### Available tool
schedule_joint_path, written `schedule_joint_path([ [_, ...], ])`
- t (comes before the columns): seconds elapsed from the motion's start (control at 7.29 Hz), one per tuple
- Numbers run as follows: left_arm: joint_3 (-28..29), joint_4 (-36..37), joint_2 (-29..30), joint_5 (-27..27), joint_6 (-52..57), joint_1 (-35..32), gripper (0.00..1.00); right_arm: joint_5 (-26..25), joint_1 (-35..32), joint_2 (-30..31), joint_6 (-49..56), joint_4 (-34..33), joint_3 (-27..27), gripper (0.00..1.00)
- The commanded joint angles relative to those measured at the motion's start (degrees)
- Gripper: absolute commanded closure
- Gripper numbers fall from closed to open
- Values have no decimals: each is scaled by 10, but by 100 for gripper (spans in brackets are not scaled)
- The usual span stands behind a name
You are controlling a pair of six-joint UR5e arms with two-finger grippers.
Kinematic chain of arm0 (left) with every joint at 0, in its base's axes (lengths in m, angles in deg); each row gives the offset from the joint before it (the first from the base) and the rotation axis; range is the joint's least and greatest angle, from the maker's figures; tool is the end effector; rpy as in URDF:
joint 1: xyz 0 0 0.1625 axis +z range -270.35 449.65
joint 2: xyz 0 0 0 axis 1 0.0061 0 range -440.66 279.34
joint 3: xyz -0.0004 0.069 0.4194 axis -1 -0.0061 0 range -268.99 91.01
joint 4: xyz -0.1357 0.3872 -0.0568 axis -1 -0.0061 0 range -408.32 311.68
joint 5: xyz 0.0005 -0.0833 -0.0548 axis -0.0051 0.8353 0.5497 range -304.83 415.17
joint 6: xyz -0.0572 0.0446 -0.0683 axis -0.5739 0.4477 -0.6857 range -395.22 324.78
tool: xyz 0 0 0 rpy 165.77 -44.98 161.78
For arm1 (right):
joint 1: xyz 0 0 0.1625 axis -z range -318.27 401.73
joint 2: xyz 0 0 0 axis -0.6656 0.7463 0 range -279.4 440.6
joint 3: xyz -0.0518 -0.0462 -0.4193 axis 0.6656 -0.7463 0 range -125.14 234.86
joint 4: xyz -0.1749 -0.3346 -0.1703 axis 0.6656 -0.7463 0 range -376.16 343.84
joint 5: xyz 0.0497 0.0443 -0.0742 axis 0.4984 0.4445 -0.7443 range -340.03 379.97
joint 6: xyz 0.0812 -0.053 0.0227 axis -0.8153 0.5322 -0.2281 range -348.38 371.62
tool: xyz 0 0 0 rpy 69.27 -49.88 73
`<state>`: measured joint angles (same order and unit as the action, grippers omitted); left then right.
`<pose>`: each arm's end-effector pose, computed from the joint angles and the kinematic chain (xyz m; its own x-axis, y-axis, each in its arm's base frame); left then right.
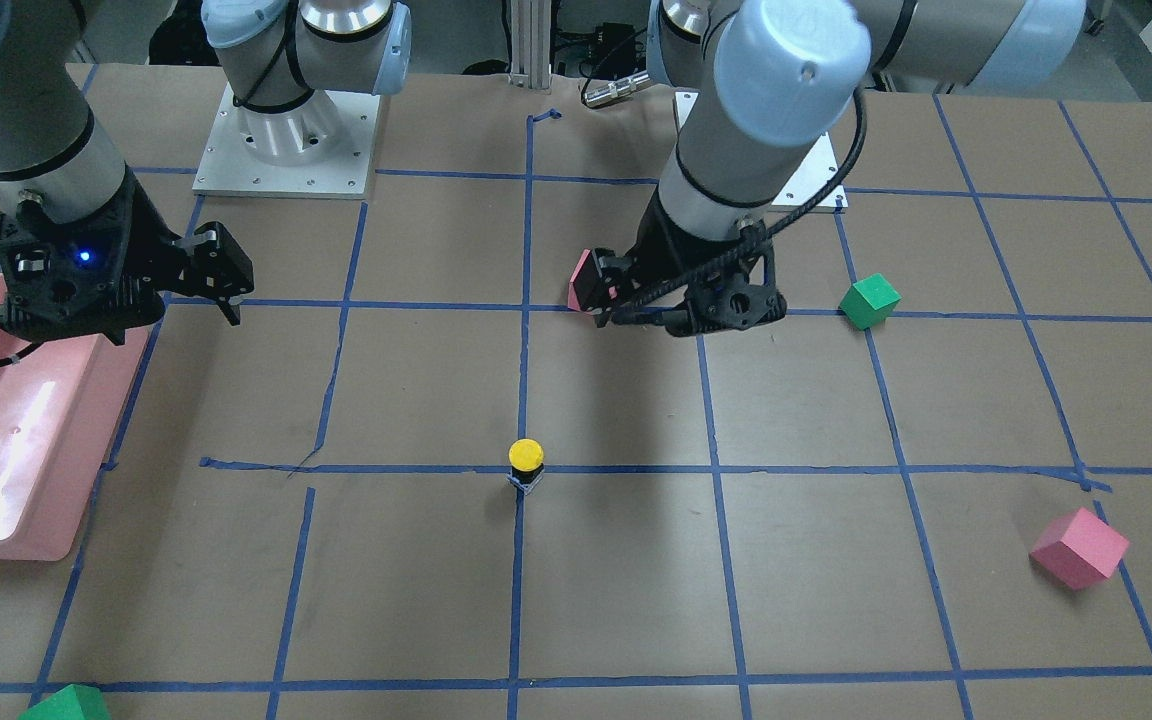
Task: Align button upright
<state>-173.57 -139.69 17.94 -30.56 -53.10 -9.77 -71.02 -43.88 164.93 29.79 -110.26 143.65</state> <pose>-0.2283 -0.5162 0.4541 -0.9873 -0.1521 0.0464 -0.1470 0.9842 0.0982 0.0905 -0.5406 0.4547 -0.9711 -0.2384 0.0144 -0.2382 0.9711 0.0114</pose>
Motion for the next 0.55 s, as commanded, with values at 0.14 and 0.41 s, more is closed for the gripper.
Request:
schedule_joint_path([
  [0.14, 34, -25, -67, -75, 249, 43, 0, 0, 0, 1, 0, -1, 0, 0],
  [0.41, 0, 59, -84, -73, 188, 53, 0, 1, 0, 1, 0, -3, 0, 0],
])
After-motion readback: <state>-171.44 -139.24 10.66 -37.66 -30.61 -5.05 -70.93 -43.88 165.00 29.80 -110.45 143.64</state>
